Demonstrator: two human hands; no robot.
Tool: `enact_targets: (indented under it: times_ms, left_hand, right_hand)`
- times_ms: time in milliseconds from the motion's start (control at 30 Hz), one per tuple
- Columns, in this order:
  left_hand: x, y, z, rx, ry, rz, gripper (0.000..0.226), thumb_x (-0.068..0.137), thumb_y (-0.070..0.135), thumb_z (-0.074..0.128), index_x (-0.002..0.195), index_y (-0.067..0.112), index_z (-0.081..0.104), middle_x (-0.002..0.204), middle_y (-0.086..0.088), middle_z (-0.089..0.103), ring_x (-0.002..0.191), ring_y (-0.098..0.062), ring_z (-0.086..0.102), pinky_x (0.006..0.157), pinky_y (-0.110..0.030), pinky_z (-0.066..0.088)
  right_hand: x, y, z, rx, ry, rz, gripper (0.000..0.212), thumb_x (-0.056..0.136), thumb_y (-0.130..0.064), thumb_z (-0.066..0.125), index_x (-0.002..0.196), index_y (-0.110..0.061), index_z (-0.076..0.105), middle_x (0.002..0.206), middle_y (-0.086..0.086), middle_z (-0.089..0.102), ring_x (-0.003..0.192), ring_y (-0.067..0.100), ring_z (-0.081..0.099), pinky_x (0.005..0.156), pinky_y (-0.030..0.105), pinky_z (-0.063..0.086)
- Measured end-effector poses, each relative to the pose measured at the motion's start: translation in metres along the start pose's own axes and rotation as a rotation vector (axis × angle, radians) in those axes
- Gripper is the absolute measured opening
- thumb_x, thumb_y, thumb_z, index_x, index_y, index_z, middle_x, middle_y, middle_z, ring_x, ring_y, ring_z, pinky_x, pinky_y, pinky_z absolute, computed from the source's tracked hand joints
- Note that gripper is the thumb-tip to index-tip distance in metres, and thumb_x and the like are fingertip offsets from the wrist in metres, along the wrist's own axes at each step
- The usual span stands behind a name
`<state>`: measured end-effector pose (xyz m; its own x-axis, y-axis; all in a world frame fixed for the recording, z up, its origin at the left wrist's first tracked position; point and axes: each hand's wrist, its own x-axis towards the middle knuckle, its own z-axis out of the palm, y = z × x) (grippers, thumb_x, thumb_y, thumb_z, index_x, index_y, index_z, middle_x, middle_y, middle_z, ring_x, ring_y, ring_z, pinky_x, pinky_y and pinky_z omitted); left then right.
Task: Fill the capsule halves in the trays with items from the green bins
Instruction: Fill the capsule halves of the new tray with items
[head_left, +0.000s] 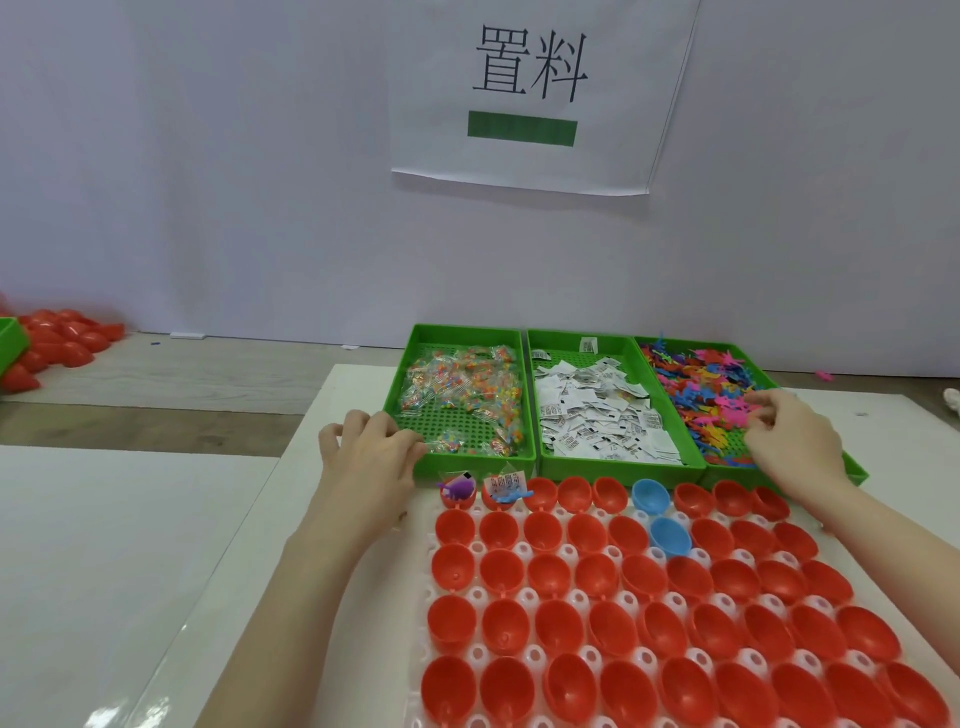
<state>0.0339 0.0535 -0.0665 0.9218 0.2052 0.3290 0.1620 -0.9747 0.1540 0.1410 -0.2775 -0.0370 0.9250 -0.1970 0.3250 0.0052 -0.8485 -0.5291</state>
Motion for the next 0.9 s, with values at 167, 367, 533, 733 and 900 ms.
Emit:
enact_targets:
  times_ms: [167, 367, 533, 733, 900]
  left_hand:
    - [0.002, -0.006, -0.007, -0.200, 0.084, 0.026, 0.030, 0.095, 0.010, 0.047, 0.116, 0.020, 0.065, 0.108, -0.004, 0.059, 0.109, -0.024, 0.048, 0.086, -0.033, 0.020]
    - [-0.005, -0.001, -0.020, -0.510, 0.371, -0.033, 0.016, 0.088, 0.002, 0.058, 0.097, 0.003, 0.071, 0.085, -0.010, 0.062, 0.073, -0.022, 0.053, 0.064, -0.023, 0.032]
    - [-0.004, 0.003, -0.024, -0.610, 0.468, -0.067, 0.015, 0.089, 0.001, 0.057, 0.097, 0.003, 0.069, 0.086, 0.000, 0.054, 0.068, -0.022, 0.053, 0.066, -0.019, 0.033]
    - [-0.003, 0.009, -0.028, -0.713, 0.476, -0.065, 0.015, 0.089, 0.000, 0.056, 0.098, 0.004, 0.068, 0.089, -0.001, 0.054, 0.068, -0.015, 0.054, 0.064, -0.009, 0.036]
    - [0.000, 0.015, -0.033, -0.809, 0.458, -0.050, 0.023, 0.089, -0.003, 0.053, 0.104, 0.010, 0.065, 0.090, 0.002, 0.052, 0.072, -0.003, 0.054, 0.066, 0.000, 0.037]
  right_hand:
    - [0.003, 0.001, 0.002, 0.014, -0.024, -0.011, 0.031, 0.083, 0.004, 0.053, 0.112, -0.002, 0.064, 0.109, 0.020, 0.064, 0.096, 0.034, 0.057, 0.081, 0.036, 0.041]
    - [0.003, 0.004, -0.001, 0.089, -0.012, 0.021, 0.016, 0.075, -0.008, 0.074, 0.090, -0.002, 0.072, 0.095, 0.017, 0.069, 0.093, 0.029, 0.060, 0.073, 0.028, 0.039]
    - [0.001, 0.001, -0.003, 0.154, 0.009, 0.067, 0.017, 0.071, -0.009, 0.078, 0.083, 0.001, 0.071, 0.090, 0.017, 0.068, 0.091, 0.027, 0.059, 0.072, 0.028, 0.037]
    - [0.000, -0.004, -0.004, 0.058, 0.108, 0.031, 0.013, 0.084, -0.005, 0.062, 0.096, -0.004, 0.067, 0.099, 0.016, 0.067, 0.090, 0.030, 0.058, 0.079, 0.035, 0.041]
    - [0.003, -0.029, 0.002, 0.185, -0.007, -0.046, 0.027, 0.092, 0.001, 0.041, 0.106, -0.009, 0.062, 0.117, 0.020, 0.056, 0.081, 0.027, 0.055, 0.075, 0.037, 0.045]
